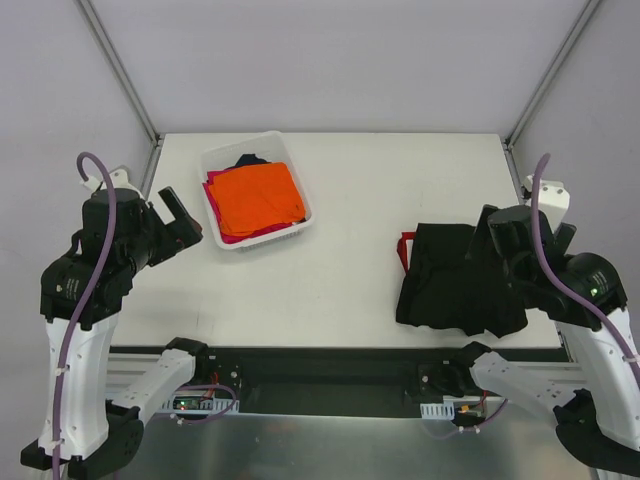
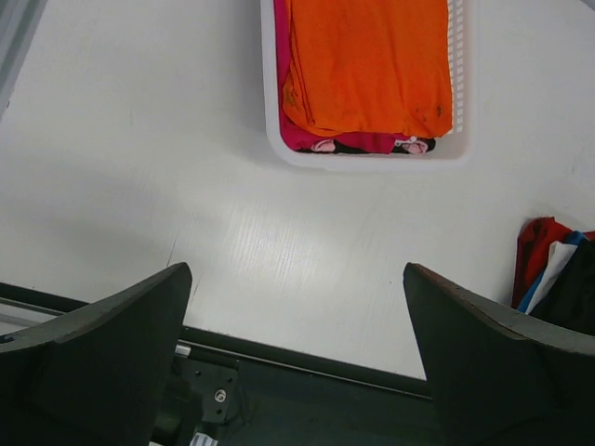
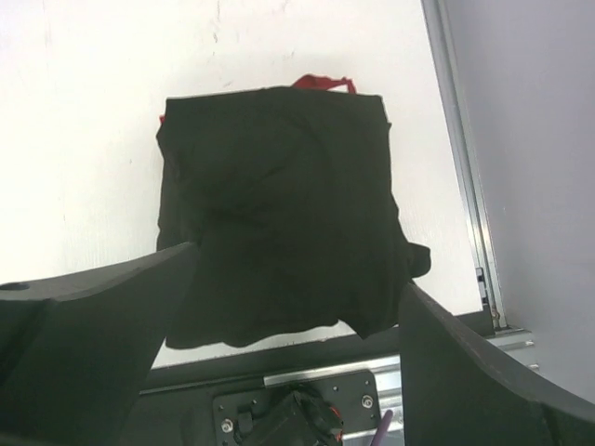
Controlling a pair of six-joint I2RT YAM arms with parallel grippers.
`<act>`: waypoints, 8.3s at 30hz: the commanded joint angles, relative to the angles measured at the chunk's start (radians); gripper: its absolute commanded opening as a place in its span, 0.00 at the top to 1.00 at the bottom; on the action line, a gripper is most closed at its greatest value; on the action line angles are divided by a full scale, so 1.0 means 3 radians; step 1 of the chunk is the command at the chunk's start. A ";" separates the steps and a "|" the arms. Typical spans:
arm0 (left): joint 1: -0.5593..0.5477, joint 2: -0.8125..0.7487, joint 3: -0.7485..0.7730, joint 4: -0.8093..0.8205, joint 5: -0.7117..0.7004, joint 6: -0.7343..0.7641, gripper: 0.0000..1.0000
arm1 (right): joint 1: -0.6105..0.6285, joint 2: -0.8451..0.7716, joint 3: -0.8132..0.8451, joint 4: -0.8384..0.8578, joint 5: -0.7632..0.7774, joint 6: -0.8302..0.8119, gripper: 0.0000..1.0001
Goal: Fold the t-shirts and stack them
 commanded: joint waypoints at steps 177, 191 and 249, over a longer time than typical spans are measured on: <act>-0.0027 0.3599 0.1431 0.0379 0.0482 -0.0697 0.01 | -0.1082 0.1622 -0.0594 0.0655 -0.0984 0.0174 0.99; 0.0034 0.3527 0.1401 0.0394 0.0477 -0.0656 0.01 | -0.1768 0.2782 -0.0391 0.1530 -0.2436 -0.0149 0.99; 0.0152 0.3655 0.1395 0.0455 0.0732 -0.0686 0.01 | -0.3046 0.2435 -0.0764 0.1222 -0.2788 -0.0051 0.99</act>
